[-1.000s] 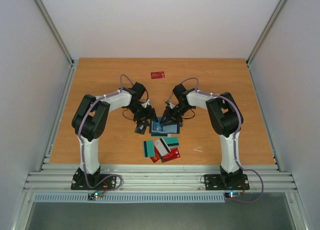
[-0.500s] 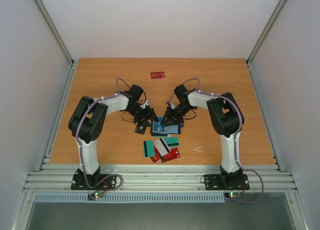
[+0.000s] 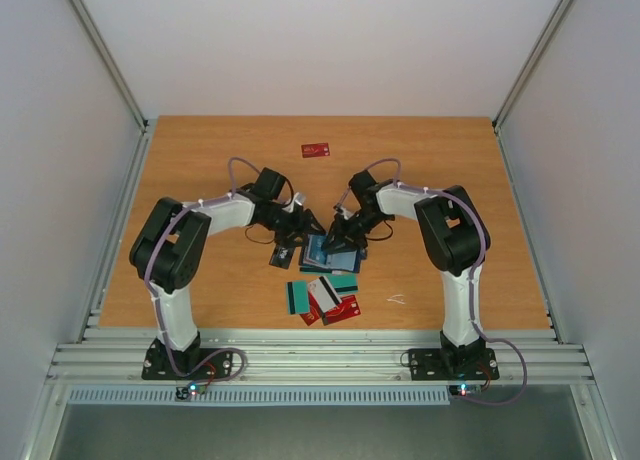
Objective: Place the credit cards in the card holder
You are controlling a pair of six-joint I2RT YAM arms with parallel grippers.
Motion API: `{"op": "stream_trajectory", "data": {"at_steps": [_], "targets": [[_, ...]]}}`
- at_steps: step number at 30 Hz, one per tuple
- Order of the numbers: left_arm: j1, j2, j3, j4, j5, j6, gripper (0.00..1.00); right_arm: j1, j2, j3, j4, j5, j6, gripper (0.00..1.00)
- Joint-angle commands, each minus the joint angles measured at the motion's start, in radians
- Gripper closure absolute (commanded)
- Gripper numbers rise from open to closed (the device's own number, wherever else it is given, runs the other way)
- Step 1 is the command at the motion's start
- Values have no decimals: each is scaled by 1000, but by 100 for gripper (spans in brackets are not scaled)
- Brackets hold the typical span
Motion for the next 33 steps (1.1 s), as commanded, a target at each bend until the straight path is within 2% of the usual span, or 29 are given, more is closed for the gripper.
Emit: {"op": "stream_trajectory", "data": {"at_steps": [1, 6, 8, 10, 18, 26, 33], "targets": [[-33, -72, 13, 242, 139, -69, 42, 30, 27, -45, 73, -9, 33, 77], [-33, -82, 39, 225, 144, -84, 43, 30, 36, -51, 120, -45, 97, 77], [-33, -85, 87, 59, 81, -37, 44, 30, 35, -49, 121, -42, 98, 77], [-33, -93, 131, -145, -38, 77, 43, 29, 33, -49, 121, -40, 98, 77], [-27, -39, 180, -414, -274, 367, 33, 29, 37, -58, 120, -27, 95, 77], [-7, 36, 172, -402, -281, 381, 24, 27, 43, -54, 105, -23, 86, 77], [5, 61, 154, -344, -286, 336, 20, 26, 50, -48, 85, -20, 70, 77]]}}
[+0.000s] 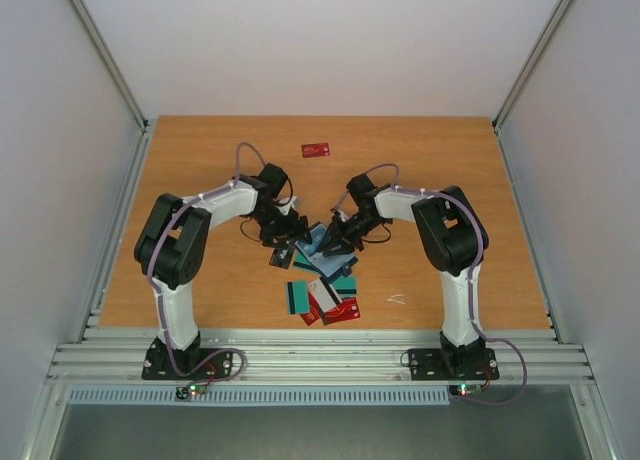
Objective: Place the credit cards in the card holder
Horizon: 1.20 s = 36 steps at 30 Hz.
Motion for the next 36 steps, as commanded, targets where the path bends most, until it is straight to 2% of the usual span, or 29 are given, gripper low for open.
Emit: {"op": "stream_trajectory", "data": {"at_steps": [1, 9, 23, 29, 36], "targets": [[9, 32, -7, 50, -16, -17, 20, 8, 45, -5, -16, 54, -16, 77], [19, 71, -53, 216, 159, -62, 20, 9, 65, 20, -41, 53, -32, 77], [30, -13, -173, 464, 301, -58, 27, 8, 80, 27, -60, 61, -34, 78], [31, -78, -183, 453, 246, -8, 30, 8, 68, 43, -84, 60, -85, 78], [33, -74, -148, 335, 145, 84, 33, 7, 4, 69, -133, 24, -129, 77]]}}
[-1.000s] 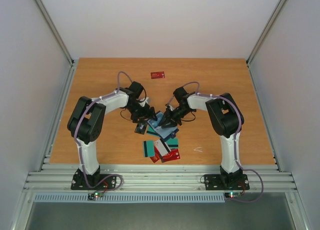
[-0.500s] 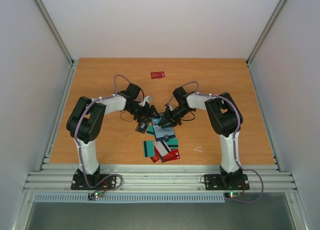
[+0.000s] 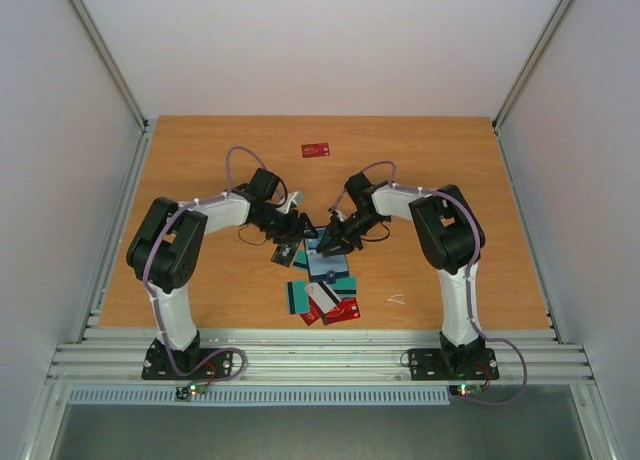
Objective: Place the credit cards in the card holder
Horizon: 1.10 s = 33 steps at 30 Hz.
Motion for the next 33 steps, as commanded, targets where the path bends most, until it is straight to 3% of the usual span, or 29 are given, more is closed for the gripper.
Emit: {"op": "stream_trajectory", "data": {"at_steps": [1, 9, 17, 27, 33], "targets": [[-1, -30, 26, -59, -68, 89, 33, 3, -35, 24, -71, 27, -62, 76], [3, -14, 107, -144, -143, 162, 29, -13, -179, 15, -163, 41, -88, 74], [16, 126, 271, -209, -114, 222, 28, -13, -345, -200, -152, 69, -53, 74], [19, 263, 363, -261, -37, 249, 29, -10, -291, -339, 24, 98, 22, 76], [19, 265, 344, -322, -48, 291, 29, -67, -219, -295, -31, 228, 13, 78]]}}
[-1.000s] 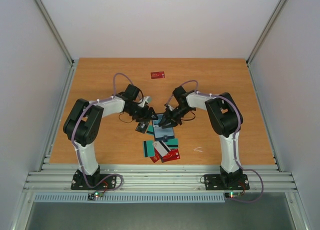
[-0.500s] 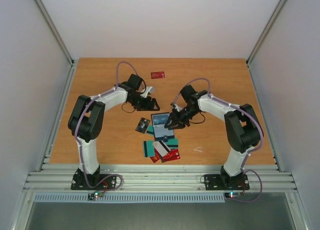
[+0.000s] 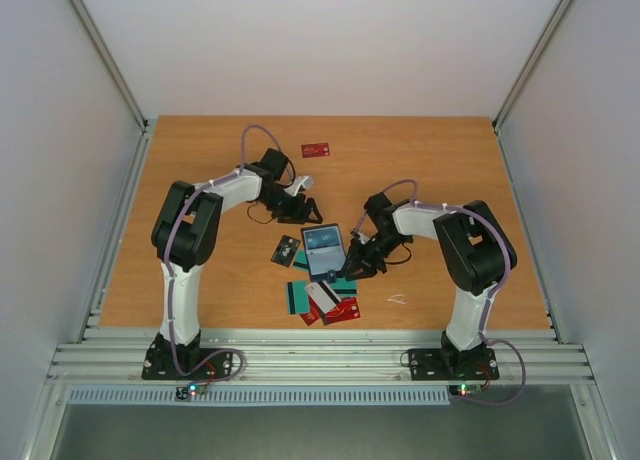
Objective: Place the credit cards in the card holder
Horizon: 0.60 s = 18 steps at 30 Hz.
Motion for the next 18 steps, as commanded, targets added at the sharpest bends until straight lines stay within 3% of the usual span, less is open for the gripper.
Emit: {"op": "stream_trajectory", "data": {"at_steps": [1, 11, 18], "targets": [[1, 29, -30, -81, -16, 54, 29, -63, 49, 51, -31, 121, -10, 78], [7, -101, -219, 45, -71, -128, 31, -140, 139, 244, -170, 217, -113, 78], [12, -161, -252, -9, -208, -152, 31, -137, -29, 204, -220, 217, -115, 78]]}}
